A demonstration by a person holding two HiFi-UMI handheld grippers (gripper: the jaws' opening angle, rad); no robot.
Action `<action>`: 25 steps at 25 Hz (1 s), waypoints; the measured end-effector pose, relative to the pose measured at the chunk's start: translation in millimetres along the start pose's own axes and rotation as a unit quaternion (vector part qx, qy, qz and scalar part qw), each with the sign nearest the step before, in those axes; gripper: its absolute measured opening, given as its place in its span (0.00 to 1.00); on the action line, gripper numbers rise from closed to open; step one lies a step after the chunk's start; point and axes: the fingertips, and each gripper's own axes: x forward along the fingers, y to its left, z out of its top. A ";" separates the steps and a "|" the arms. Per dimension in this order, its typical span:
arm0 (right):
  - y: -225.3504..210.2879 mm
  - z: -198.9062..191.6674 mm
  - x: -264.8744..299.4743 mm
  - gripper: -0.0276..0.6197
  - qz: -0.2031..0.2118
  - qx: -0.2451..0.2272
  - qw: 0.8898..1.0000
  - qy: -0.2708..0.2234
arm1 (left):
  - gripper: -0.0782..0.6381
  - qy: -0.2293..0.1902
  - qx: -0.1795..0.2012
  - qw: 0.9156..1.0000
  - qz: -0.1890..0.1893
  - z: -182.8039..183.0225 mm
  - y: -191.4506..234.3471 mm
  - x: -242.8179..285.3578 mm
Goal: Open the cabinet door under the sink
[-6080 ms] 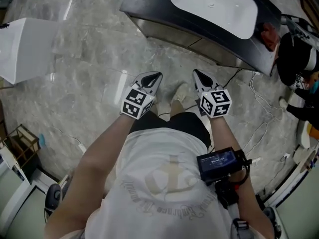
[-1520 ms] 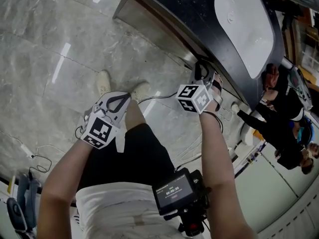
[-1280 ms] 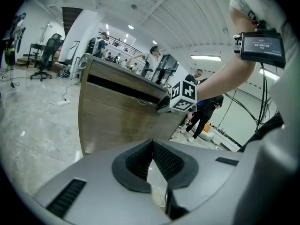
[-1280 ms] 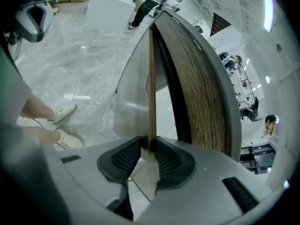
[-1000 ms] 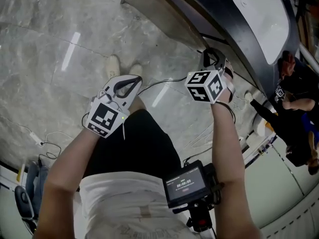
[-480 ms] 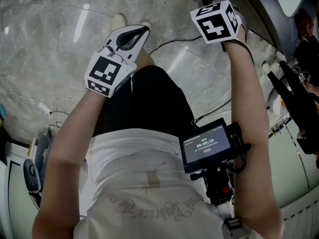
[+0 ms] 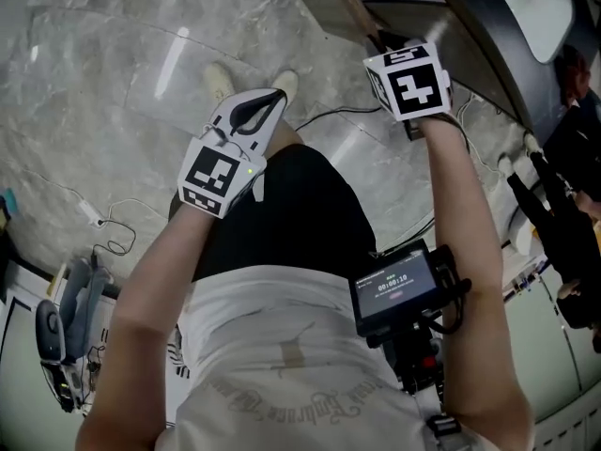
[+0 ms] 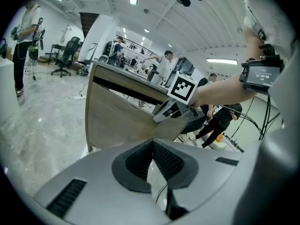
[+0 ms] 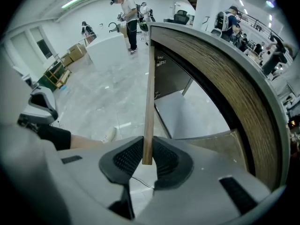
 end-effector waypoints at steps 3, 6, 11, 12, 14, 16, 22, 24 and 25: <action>4.7 -2.0 -5.7 0.15 -0.003 0.015 1.000 0.009 | 0.12 -0.006 -0.006 1.000 0.002 0.1 1.7 -4.7; 5.2 0.9 -10.5 0.15 0.003 0.034 0.999 0.002 | 0.12 -0.016 -0.017 1.000 0.007 3.5 7.6 -5.0; -1.8 -15.8 -20.3 0.15 0.014 0.067 0.997 -0.018 | 0.12 -0.026 -0.039 0.999 0.011 12.2 -1.7 4.3; -3.7 -19.5 -20.9 0.15 0.016 0.071 0.997 -0.017 | 0.12 -0.029 -0.040 0.999 0.008 15.5 -4.0 7.0; -2.2 -20.5 -16.6 0.15 0.020 0.081 0.996 -0.012 | 0.12 -0.031 -0.043 0.999 0.001 17.5 -0.1 8.4; 10.5 -12.2 -4.7 0.15 0.028 0.091 0.995 -0.007 | 0.12 -0.029 -0.045 0.999 -0.003 12.0 17.1 1.2; 67.4 7.0 7.4 0.17 0.063 0.125 0.990 -0.005 | 0.12 -0.022 -0.048 0.999 -0.001 -9.9 52.6 -36.7; 78.0 9.0 7.6 0.17 0.072 0.139 0.988 -0.001 | 0.12 -0.019 -0.050 0.999 0.003 -14.5 56.8 -44.1; 82.1 10.5 8.1 0.17 0.079 0.153 0.985 0.000 | 0.12 -0.020 -0.053 0.998 0.005 -16.1 59.8 -47.2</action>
